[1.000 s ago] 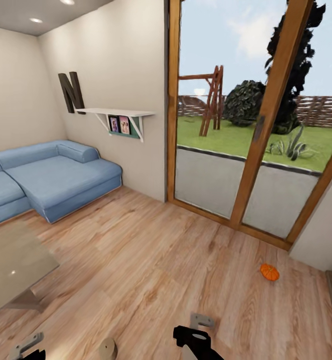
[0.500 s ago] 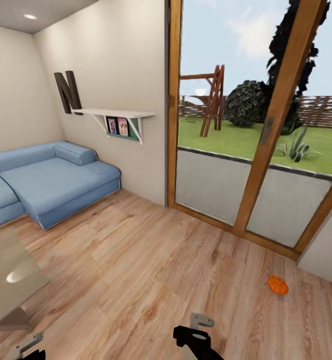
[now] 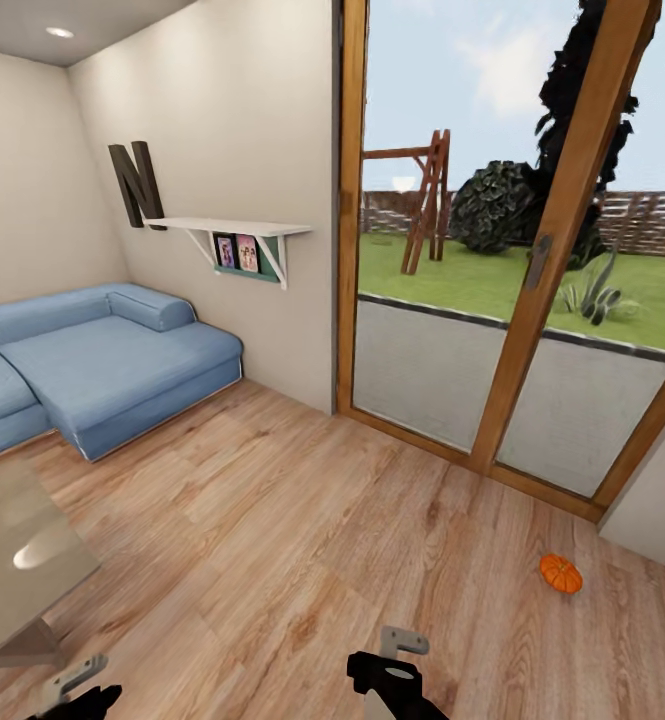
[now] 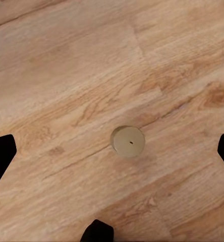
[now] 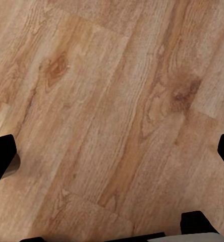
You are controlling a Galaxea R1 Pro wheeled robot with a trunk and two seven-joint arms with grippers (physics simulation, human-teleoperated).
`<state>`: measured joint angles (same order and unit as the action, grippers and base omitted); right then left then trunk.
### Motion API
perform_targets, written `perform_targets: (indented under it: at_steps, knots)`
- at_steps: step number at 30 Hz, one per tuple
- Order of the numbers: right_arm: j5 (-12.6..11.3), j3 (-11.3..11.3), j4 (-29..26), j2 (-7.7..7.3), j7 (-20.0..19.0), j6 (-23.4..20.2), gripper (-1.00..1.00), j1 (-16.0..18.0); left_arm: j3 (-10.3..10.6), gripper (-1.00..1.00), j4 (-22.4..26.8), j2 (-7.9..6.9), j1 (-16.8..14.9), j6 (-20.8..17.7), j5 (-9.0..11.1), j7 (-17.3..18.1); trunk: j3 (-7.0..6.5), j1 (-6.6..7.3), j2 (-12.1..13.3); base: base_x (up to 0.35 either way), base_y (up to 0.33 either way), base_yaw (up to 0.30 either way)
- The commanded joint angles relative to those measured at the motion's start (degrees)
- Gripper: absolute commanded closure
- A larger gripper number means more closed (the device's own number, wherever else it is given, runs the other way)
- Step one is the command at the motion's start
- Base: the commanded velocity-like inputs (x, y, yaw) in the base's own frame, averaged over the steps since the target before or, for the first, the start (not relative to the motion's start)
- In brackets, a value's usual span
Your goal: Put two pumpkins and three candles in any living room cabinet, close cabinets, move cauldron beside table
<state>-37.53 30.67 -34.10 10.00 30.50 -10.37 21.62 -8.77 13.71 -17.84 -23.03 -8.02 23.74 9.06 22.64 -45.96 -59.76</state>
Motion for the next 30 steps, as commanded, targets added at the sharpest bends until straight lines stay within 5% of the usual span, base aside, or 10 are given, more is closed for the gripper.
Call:
perform_targets:
  at_steps: [1, 8, 20, 30]
  knots:
    - [0.0, 0.0, 0.0, 0.0, -0.01, 0.0, -1.0, 0.0, 0.01, -1.0, 0.0, 0.0, 0.0, -0.03, -0.01, 0.78, 0.0, 0.0, 0.0, 0.0, 0.0, 0.0]
    - [0.0, 0.0, 0.08, 0.0, -0.08, 0.0, -1.0, 0.0, 0.06, -1.0, 0.0, 0.0, 0.0, -0.07, -0.01, 2.2, 0.0, 0.0, 0.0, 0.0, 0.0, 0.0]
    - [-0.15, 0.0, 0.01, 0.0, 0.02, -0.16, -1.0, 0.0, 0.2, -1.0, 0.0, 0.07, -0.02, -0.07, -0.01, 2.19, 2.15, -2.64, -4.81, 0.0, 0.0, 0.0]
    - [-0.05, 0.06, -0.41, 0.0, 0.16, -0.25, -1.0, 0.0, 2.54, -1.0, 0.0, 0.22, 0.0, -0.33, 0.07, 2.06, 3.95, -4.83, -8.82, 0.0, 0.0, 0.0]
